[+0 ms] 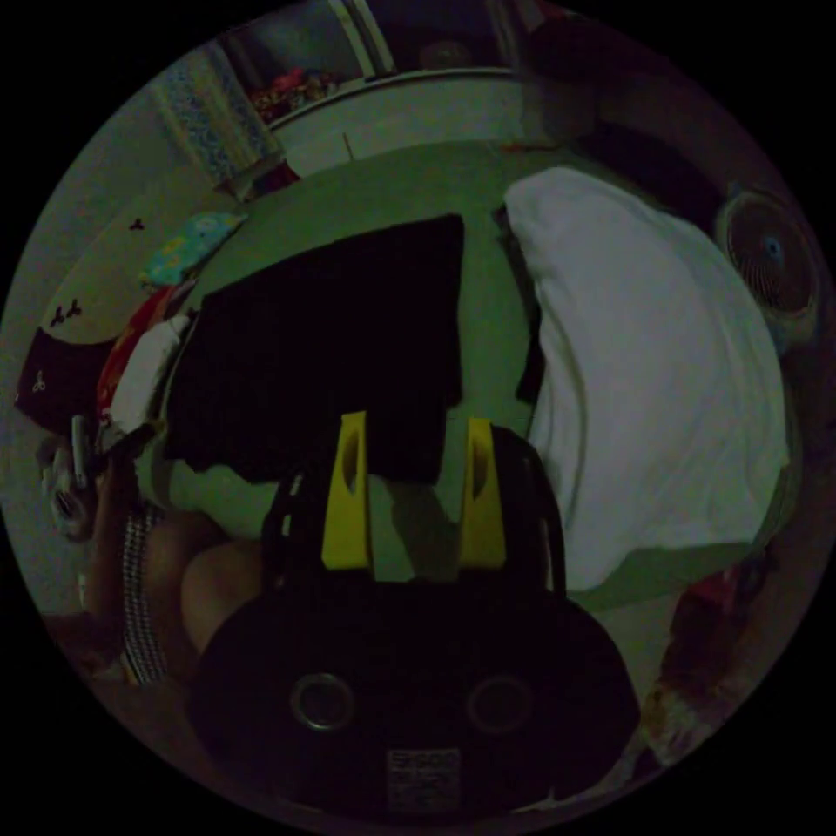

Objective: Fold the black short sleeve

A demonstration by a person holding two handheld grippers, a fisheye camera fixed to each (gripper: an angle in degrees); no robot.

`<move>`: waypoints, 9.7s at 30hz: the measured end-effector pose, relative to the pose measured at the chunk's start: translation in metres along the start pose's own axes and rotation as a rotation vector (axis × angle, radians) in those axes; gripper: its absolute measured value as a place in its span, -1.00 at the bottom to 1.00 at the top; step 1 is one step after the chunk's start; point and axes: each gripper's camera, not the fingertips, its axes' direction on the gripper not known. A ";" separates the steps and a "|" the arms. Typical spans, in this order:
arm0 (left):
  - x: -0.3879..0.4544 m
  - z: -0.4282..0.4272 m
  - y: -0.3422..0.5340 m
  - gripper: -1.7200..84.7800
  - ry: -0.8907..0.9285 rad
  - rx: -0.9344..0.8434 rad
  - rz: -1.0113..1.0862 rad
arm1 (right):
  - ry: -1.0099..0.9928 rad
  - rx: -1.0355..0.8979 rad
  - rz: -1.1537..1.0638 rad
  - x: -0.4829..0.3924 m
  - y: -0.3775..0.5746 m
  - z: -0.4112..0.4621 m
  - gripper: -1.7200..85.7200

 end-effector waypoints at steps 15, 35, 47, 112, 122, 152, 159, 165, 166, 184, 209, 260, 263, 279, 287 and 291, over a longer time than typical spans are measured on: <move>0.109 0.012 0.017 -0.89 -0.159 -0.041 0.048 | 0.073 0.003 0.016 0.032 0.054 -0.044 -1.00; 0.401 0.089 0.074 -0.69 0.002 -0.014 0.392 | -0.059 0.213 0.494 0.085 0.135 -0.109 -0.98; 0.601 0.229 0.083 -0.52 -0.029 -0.157 0.604 | 0.090 0.184 0.553 0.147 0.156 -0.169 -0.98; 0.450 0.022 0.007 -0.87 0.453 -0.098 0.537 | -0.062 -0.118 0.168 -0.046 -0.344 -0.127 -0.98; 0.302 -0.064 -0.016 -0.87 0.357 0.050 0.305 | -0.043 -0.129 -0.166 -0.294 -0.395 -0.074 -0.97; 0.074 -0.056 0.003 -0.69 -0.087 -0.078 -0.082 | 0.133 -0.182 -0.447 -0.436 -0.142 0.077 -0.81; 0.087 -0.068 0.007 -0.75 -0.143 -0.026 -0.062 | 0.085 -0.199 -0.400 -0.437 -0.134 0.090 -0.88; 0.099 -0.063 0.003 -0.78 -0.133 -0.036 -0.080 | 0.138 -0.224 -0.442 -0.453 -0.128 0.110 -0.88; 0.101 -0.061 0.003 -0.79 -0.127 -0.043 -0.085 | 0.137 -0.233 -0.437 -0.454 -0.128 0.114 -0.88; 0.123 -0.032 -0.012 -0.84 -0.141 -0.089 -0.068 | 0.146 -0.237 -0.432 -0.467 -0.132 0.144 -0.87; 0.186 0.025 -0.204 -0.84 -0.192 0.234 0.044 | -0.048 0.145 -0.124 -0.393 -0.340 0.143 -0.77; 0.193 0.144 -0.318 -0.91 -0.140 0.083 0.038 | 0.108 -0.029 -0.203 -0.417 -0.470 0.273 -0.96; 0.191 0.147 -0.322 -0.91 -0.141 0.084 0.032 | 0.000 -0.097 -0.214 -0.418 -0.477 0.278 -0.98; 0.182 0.161 -0.337 -0.96 -0.170 0.066 0.037 | 0.129 -0.052 -0.119 -0.405 -0.495 0.291 -0.99; 0.178 0.165 -0.339 -0.92 -0.200 0.056 0.068 | 0.235 0.041 -0.140 -0.393 -0.481 0.273 -0.88; 0.174 0.170 -0.341 -0.82 -0.213 0.031 0.076 | 0.131 0.001 -0.092 -0.374 -0.482 0.278 -0.79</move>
